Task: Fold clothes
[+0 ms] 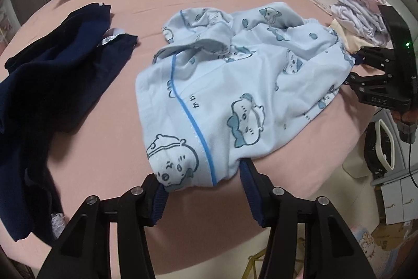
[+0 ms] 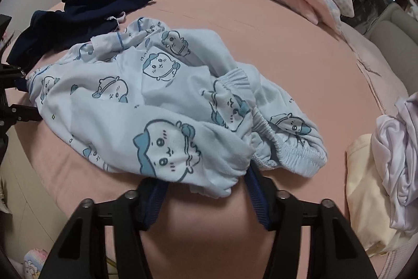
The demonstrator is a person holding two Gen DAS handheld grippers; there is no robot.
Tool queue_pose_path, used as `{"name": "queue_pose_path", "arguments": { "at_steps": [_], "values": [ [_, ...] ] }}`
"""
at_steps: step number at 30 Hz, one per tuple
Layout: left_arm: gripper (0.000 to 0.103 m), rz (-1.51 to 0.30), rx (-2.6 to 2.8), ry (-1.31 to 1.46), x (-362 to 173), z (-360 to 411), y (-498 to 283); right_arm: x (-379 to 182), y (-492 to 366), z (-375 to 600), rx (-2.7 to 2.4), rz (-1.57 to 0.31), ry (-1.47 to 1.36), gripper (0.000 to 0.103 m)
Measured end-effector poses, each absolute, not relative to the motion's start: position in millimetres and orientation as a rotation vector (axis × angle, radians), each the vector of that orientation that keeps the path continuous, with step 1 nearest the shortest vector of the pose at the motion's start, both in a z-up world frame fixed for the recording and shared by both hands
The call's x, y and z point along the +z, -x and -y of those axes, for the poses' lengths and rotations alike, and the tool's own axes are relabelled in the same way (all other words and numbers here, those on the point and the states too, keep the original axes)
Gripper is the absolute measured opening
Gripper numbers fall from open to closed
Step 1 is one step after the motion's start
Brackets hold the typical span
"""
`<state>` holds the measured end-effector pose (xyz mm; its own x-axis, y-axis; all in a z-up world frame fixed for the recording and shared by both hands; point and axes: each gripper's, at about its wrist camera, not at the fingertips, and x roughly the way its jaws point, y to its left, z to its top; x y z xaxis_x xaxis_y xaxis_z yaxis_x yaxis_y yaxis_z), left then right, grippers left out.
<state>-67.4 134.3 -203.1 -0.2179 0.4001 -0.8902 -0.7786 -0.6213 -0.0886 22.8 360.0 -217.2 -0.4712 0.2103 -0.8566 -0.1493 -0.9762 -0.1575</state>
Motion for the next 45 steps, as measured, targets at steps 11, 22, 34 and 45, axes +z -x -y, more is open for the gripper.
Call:
{"name": "queue_pose_path", "arguments": {
  "at_steps": [11, 22, 34, 45],
  "values": [
    [0.019, -0.11, 1.839, 1.358, -175.6, -113.3, 94.9, -193.7, -24.9, -348.6, 2.494, 0.223, 1.397, 0.014],
    [0.019, -0.013, 1.848, 1.339, -149.9, -105.4, 100.1, -156.3, -29.3, -346.6, 2.498, 0.269, 1.322, 0.012],
    [0.019, -0.09, 1.807, 1.375, -161.2, -101.7, 76.9, -160.7, -58.7, -351.6, 2.457, 0.145, 1.4, 0.012],
    [0.019, -0.181, 1.772, 1.44, -180.3, -102.5, 67.7, -179.3, -79.3, -347.2, 2.387, 0.14, 1.497, 0.012]
  ]
}}
